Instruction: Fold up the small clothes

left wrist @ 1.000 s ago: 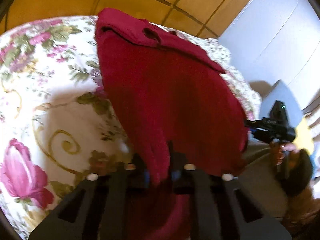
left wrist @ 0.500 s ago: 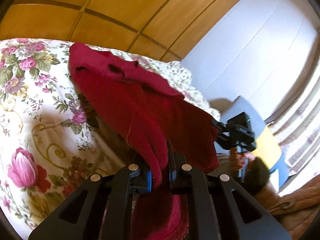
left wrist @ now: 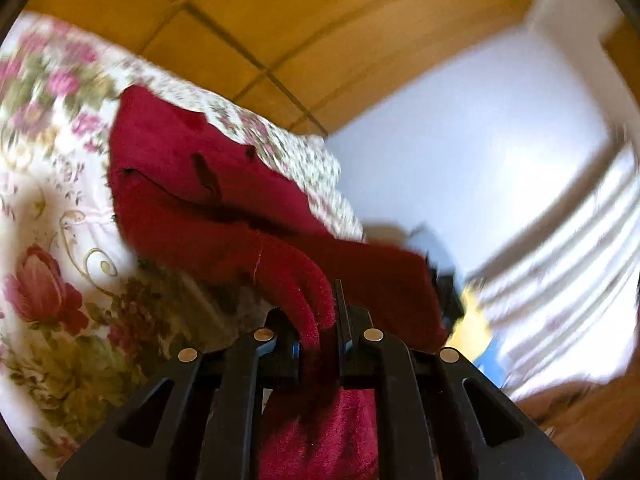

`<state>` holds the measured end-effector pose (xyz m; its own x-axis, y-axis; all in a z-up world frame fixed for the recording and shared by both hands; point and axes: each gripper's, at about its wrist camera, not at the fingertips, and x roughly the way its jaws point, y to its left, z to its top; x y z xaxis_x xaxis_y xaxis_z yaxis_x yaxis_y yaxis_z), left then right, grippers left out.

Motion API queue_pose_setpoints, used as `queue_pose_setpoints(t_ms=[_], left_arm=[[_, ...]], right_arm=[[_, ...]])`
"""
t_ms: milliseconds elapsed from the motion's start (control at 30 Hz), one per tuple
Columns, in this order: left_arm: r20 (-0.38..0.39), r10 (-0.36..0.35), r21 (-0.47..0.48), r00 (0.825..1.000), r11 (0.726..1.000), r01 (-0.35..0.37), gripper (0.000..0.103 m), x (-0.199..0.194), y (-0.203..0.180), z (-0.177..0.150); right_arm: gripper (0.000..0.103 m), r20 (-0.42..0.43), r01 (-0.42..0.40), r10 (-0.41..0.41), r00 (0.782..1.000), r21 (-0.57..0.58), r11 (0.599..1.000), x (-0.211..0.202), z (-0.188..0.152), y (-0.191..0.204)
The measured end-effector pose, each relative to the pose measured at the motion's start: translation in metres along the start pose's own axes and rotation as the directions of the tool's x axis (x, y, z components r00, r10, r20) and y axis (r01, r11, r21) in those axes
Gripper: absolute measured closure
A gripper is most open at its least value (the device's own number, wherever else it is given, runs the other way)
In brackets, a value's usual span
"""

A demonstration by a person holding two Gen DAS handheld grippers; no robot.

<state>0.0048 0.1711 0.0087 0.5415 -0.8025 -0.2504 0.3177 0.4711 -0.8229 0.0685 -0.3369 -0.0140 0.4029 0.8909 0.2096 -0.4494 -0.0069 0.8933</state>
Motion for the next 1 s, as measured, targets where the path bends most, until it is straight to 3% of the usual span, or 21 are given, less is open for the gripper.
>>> queue_pose_setpoints(t_ms=[233,433,600,667,700,733,800,867,900,967,1000], left_arm=[[0.119,-0.021,-0.203,0.993,0.978,0.045,0.093,0.023,0.042,0.05],[0.097,0.102,-0.281,0.99,0.957,-0.071,0.093,0.058,0.073,0.092],[0.056,0.242,-0.3,0.969,0.93,-0.215,0.092,0.098,0.1,0.119],[0.045,0.293,-0.296,0.955,0.917,-0.267,0.082,0.113,0.108,0.127],[0.044,0.297,-0.301,0.954,0.914,-0.271,0.071,0.117,0.111,0.13],[0.049,0.29,-0.313,0.956,0.913,-0.261,0.065,0.121,0.114,0.133],[0.103,0.232,-0.355,0.967,0.917,-0.182,0.039,0.121,0.116,0.139],[0.175,0.179,-0.403,0.968,0.91,-0.095,0.027,0.118,0.118,0.143],[0.201,0.164,-0.426,0.966,0.903,-0.065,0.023,0.117,0.118,0.144],[0.232,0.146,-0.471,0.962,0.882,-0.02,0.021,0.114,0.123,0.145],[0.247,0.137,-0.485,0.959,0.875,0.0,0.019,0.112,0.125,0.144]], right_arm=[[0.094,0.124,0.052,-0.08,0.989,0.213,0.976,-0.014,0.036,-0.052],[0.094,0.12,0.142,-0.191,0.974,0.331,0.933,-0.003,0.077,-0.104],[0.089,0.05,0.263,-0.303,0.952,0.377,0.888,0.016,0.105,-0.142],[0.084,0.05,0.282,-0.325,0.944,0.389,0.877,0.018,0.112,-0.153],[0.067,0.053,0.286,-0.333,0.941,0.396,0.872,0.02,0.116,-0.162],[0.057,0.06,0.283,-0.333,0.941,0.401,0.871,0.022,0.12,-0.168],[0.04,0.125,0.24,-0.31,0.942,0.395,0.887,0.019,0.124,-0.171],[0.027,0.225,0.227,-0.324,0.919,0.369,0.901,0.008,0.128,-0.165],[0.019,0.255,0.241,-0.339,0.906,0.349,0.906,0.005,0.129,-0.162],[0.017,0.298,0.307,-0.39,0.871,0.289,0.907,-0.005,0.131,-0.15],[0.017,0.301,0.324,-0.401,0.865,0.275,0.905,-0.006,0.132,-0.146]])
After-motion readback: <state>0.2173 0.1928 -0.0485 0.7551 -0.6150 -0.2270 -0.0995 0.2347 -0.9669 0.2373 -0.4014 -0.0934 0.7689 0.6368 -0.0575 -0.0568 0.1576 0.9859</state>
